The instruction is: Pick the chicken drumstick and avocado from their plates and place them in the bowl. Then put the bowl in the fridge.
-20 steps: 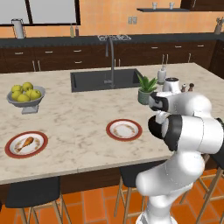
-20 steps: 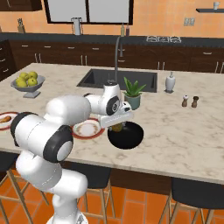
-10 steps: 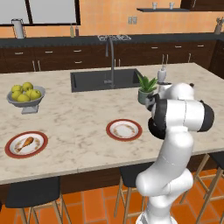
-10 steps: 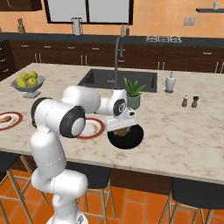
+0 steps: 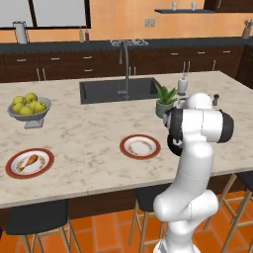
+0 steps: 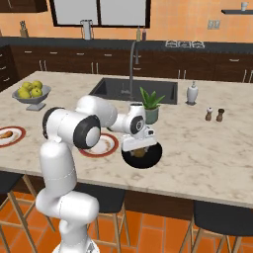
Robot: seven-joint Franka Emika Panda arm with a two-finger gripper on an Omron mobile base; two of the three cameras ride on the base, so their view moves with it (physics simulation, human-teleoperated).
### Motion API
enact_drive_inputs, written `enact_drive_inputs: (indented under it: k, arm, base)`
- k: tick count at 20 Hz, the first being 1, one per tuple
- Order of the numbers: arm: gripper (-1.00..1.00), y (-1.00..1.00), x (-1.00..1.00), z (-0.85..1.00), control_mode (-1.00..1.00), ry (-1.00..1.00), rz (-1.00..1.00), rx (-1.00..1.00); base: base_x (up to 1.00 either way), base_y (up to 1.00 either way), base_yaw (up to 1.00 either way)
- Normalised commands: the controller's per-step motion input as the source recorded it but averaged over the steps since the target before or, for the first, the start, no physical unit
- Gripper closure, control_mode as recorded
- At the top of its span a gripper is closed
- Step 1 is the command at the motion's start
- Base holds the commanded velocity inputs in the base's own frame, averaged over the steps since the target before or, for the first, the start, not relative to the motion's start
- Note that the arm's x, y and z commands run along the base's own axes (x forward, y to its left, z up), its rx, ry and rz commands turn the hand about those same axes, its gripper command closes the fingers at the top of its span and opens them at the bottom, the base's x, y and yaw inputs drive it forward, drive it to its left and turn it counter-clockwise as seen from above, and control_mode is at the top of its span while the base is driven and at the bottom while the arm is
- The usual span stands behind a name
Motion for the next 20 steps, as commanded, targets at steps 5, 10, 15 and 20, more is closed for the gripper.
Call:
enact_drive_inputs:
  k: [5,10,15,20]
  arm:
    - [-1.00,-0.04,-0.11,0.09,-1.00,0.02,0.00,0.00]
    - [-1.00,0.00,-0.09,0.00,-1.00,0.00,0.00,0.00]
    - [-1.00,0.10,-0.72,0.87,-1.00,-0.07,0.00,0.01]
    - [-1.00,0.53,-1.00,0.50,-1.00,0.01,-0.14,0.01]
  base:
    - [0.00,0.00,0.00]
    - [0.00,0.00,0.00]
    - [0.00,0.00,0.00]
    - [0.00,0.00,0.00]
